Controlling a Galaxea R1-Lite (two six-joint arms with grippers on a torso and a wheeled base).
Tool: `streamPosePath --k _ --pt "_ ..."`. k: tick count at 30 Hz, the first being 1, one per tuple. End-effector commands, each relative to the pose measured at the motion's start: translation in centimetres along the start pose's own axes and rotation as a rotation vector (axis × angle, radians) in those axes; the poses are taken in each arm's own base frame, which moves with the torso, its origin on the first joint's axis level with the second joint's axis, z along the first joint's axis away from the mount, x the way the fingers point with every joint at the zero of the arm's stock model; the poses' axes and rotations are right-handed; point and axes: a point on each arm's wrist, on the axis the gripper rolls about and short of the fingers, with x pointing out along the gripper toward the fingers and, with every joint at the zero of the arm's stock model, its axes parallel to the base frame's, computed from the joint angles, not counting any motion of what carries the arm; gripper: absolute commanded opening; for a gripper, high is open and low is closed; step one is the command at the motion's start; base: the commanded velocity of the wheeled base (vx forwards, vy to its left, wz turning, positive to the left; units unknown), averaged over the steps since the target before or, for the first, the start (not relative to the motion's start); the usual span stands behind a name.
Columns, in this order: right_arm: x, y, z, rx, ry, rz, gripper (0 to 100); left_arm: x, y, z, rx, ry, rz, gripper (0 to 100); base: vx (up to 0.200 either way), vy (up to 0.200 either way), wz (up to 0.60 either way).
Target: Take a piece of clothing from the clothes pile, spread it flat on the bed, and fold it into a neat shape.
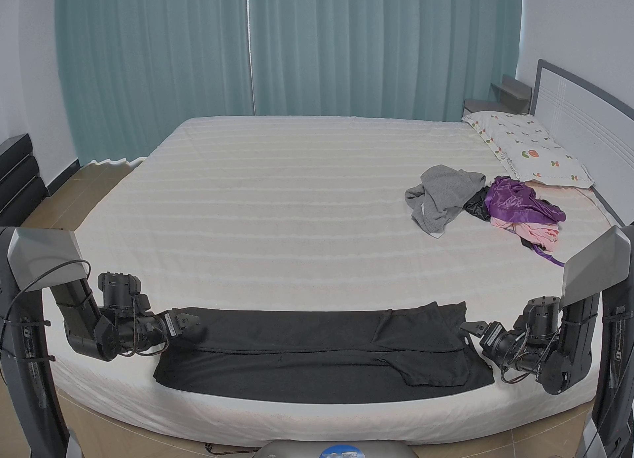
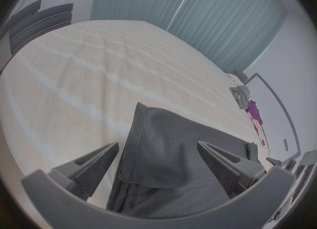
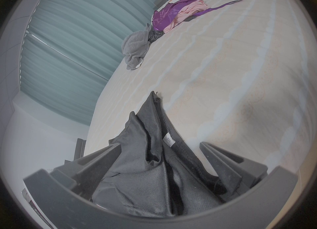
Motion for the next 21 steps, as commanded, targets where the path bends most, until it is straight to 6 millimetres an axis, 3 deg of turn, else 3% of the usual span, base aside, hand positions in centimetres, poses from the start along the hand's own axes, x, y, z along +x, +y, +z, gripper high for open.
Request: streamPosePath --k 1,19,20,21 --pt "0.0 0.0 0.0 -0.001 0.002 0.000 100 0.4 0.5 -1.0 0.004 0.028 0.018 100 0.000 0.000 0.00" --pt "0.0 -0.2 -0.2 -0.004 -0.004 0.005 100 0.5 0.1 -3.1 0.090 0.035 0.070 100 0.000 0.000 0.00" --pt "0.1 -0.2 -0.2 -0.006 -0.005 0.006 100 0.5 0.1 -3.2 0.091 0.035 0.068 0 0.000 0.000 0.00" --pt "0.0 -0.3 -0.2 -0.009 -0.005 0.006 100 0.5 0.0 -3.2 0.093 0.032 0.067 0 0.000 0.000 0.00"
